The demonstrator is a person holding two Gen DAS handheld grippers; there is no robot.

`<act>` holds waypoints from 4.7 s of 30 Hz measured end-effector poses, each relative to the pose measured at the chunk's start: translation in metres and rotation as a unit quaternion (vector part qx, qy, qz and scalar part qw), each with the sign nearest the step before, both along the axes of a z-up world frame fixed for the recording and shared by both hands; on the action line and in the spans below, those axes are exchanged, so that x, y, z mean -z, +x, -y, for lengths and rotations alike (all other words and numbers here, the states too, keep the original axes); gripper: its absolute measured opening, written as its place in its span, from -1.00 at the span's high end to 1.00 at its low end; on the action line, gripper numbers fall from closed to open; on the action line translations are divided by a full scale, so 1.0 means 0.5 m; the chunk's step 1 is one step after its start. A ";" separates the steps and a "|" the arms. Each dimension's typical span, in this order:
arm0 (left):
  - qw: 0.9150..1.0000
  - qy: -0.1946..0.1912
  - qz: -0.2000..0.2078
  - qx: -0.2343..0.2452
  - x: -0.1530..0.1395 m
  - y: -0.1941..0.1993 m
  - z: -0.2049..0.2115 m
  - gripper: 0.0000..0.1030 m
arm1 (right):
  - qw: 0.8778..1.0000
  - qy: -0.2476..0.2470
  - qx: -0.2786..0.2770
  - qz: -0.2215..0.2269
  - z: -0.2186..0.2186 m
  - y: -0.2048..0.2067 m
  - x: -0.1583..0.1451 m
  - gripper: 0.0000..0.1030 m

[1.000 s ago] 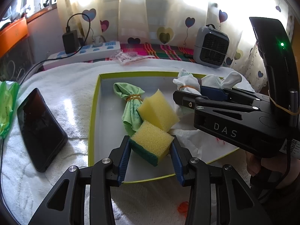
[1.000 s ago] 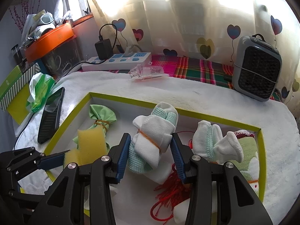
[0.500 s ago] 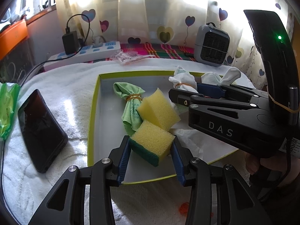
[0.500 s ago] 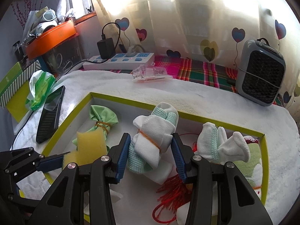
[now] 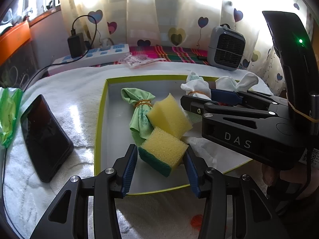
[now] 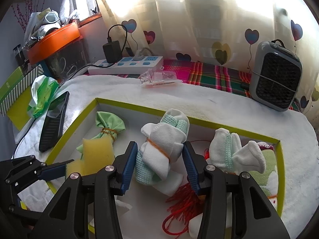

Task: Organize soft objects
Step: 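Lower the sponge into the tray with the left gripper while the right lowers the sock bundle, then open both grippers to release sponge and sock bundle, then withdraw from the tray, then move the right gripper to the white tissue and grasp it, then grasp the orange tasseled knot with the left gripper while the right holds the tissue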

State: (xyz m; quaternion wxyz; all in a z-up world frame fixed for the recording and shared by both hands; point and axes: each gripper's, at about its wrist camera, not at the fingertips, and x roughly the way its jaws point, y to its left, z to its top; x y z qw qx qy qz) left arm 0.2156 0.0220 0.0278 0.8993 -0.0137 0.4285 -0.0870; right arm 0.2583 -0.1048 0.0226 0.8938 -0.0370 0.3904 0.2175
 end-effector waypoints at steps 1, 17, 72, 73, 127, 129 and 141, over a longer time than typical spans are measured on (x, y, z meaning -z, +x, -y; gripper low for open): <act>1.000 -0.001 0.000 0.000 0.000 0.000 -0.001 0.11 | 1.000 0.001 -0.001 0.000 0.000 0.000 -0.001 0.04; 1.000 0.005 0.001 -0.002 -0.003 -0.003 0.000 0.03 | 1.000 0.003 0.008 0.007 0.008 -0.009 -0.008 -0.09; 0.999 -0.014 0.027 -0.013 -0.065 -0.154 -0.013 -0.04 | 0.998 0.035 0.046 0.039 0.067 -0.208 -0.070 -0.20; 0.999 -0.016 0.025 -0.014 -0.064 -0.156 -0.014 -0.04 | 0.998 0.035 0.046 0.038 0.069 -0.214 -0.068 -0.20; 0.997 -0.068 -0.013 -0.023 0.006 -0.232 -0.085 -0.04 | 0.999 0.011 0.010 -0.042 0.028 -0.303 0.038 0.02; 0.997 -0.068 -0.014 -0.022 0.006 -0.230 -0.082 -0.04 | 0.999 0.012 0.012 -0.041 0.030 -0.303 0.038 0.11; 0.998 -0.053 -0.019 -0.005 0.006 -0.218 -0.043 -0.04 | 0.999 0.028 0.021 -0.024 0.053 -0.315 0.027 0.48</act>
